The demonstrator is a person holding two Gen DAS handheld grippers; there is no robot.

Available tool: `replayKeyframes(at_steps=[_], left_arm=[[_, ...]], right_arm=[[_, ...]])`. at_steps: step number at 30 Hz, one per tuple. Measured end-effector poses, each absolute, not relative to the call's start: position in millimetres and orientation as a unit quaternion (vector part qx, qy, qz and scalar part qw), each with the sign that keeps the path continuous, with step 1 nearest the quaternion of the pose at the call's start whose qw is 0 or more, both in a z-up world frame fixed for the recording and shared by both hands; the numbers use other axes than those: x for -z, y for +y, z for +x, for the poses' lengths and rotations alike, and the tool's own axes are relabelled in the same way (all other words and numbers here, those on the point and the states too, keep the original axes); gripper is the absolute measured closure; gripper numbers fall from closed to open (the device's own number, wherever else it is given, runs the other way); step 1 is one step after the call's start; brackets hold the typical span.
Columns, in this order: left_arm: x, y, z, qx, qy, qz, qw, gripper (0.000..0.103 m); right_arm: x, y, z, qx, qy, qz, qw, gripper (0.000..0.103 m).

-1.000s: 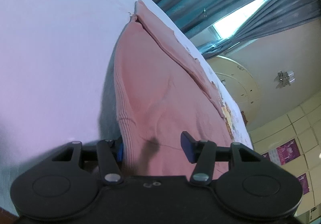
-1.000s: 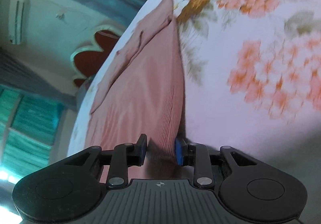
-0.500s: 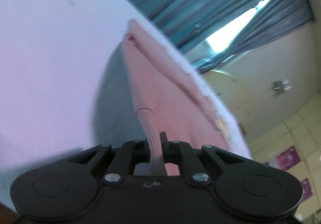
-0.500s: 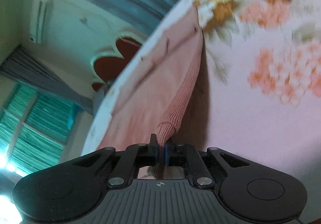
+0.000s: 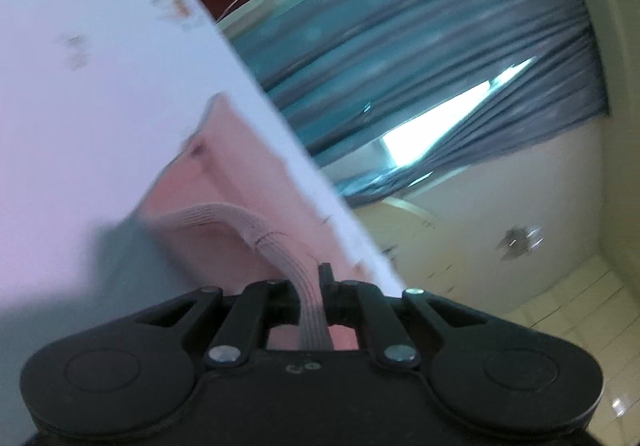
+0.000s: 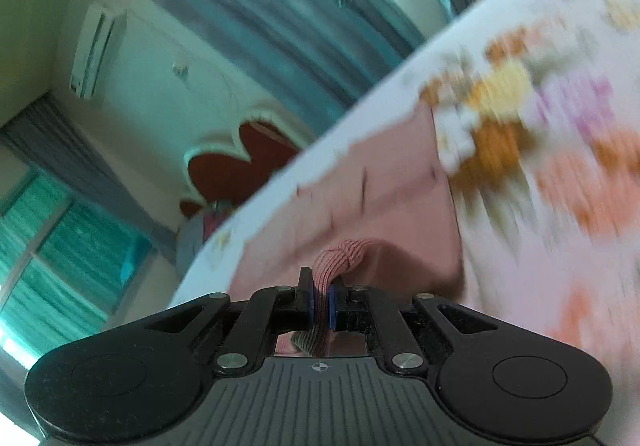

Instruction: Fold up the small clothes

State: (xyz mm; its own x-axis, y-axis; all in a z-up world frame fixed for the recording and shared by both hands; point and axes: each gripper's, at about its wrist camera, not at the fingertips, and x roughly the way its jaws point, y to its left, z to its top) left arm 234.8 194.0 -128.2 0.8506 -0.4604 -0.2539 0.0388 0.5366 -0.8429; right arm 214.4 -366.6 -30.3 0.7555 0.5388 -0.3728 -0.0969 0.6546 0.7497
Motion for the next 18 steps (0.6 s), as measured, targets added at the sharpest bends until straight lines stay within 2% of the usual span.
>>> replayKeyframes(at_steps=[4,7,11,18], left_arm=[[115,188,312,0.153,0.218,-0.487,0.832,0.098],[118,183,372,0.144,0.225,-0.494,0.827,0.098],[136,182,444,0.129,0.257,-0.496,0.819,0.098],[182,186,515,0.106,0.321,-0.488,0.804,0.096]], right_arm=[[3,-356,283,-0.154,0.284,0.363,0.874,0.097],[7,-348,344,-0.125,0.295,0.37,0.872,0.097],[30,-348,420,-0.095,0.33,0.383,0.857,0.097],[102,-348,510,-0.069,0.394,0.397,0.826,0.097]])
